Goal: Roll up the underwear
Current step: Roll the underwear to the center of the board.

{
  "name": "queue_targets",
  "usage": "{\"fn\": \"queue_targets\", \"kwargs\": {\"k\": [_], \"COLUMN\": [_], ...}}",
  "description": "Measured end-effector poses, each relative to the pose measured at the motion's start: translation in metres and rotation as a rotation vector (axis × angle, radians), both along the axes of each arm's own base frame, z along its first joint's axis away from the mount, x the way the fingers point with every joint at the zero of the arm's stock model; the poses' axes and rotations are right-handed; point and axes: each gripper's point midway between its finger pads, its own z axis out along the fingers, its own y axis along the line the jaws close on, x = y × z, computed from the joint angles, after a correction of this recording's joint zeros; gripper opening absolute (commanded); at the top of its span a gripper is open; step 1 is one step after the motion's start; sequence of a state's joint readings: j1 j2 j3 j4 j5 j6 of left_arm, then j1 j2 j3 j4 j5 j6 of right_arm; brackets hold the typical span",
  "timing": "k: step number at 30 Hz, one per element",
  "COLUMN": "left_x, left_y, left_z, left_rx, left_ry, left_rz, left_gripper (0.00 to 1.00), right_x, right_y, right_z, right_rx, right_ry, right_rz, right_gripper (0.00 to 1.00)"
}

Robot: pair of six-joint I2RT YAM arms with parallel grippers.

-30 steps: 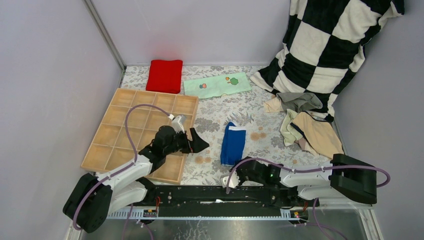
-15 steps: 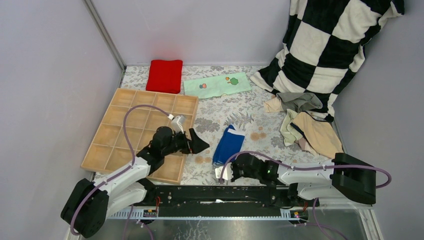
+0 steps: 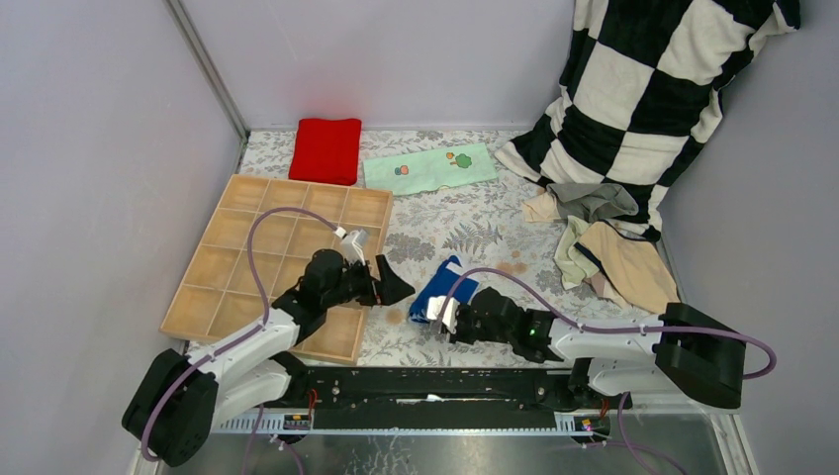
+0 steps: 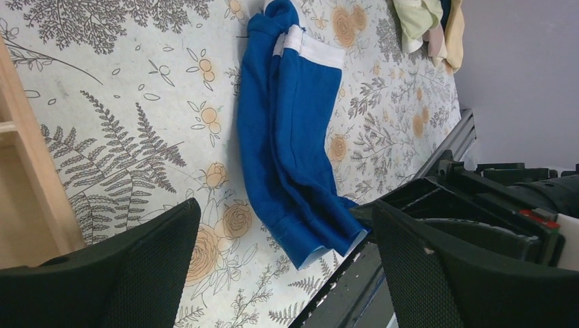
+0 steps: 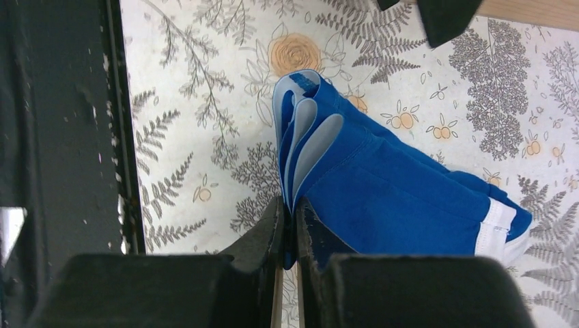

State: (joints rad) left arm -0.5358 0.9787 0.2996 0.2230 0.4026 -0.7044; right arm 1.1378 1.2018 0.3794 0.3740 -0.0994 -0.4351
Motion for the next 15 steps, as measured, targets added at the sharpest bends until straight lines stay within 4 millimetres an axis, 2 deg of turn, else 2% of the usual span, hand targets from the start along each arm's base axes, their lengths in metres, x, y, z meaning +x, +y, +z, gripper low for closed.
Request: {"fn": "queue_targets", "kwargs": {"k": [4, 10, 15], "left_x": [0.002, 0.007, 0.004], "left_y": [-0.001, -0.007, -0.011], "left_z": [-0.002, 0.007, 0.0], "left_rx": [0.009, 0.003, 0.018], "left_ry": [0.015, 0.001, 0.02], "left_rz": [-0.001, -0.01, -0.028], "left_gripper": [0.99, 0.99, 0.98], "right_x": [0.0, -0.006, -0.004], "right_y": [0.004, 0.001, 0.001], "right_z": [0.002, -0.018, -0.024], "right_rx": [0.07, 0.114, 0.172], "right_ry": [0.07, 0.204, 0.301], "right_rz": [-0.064, -0.155, -0.233], "right_gripper": [0.02, 0.01, 0.01]}}
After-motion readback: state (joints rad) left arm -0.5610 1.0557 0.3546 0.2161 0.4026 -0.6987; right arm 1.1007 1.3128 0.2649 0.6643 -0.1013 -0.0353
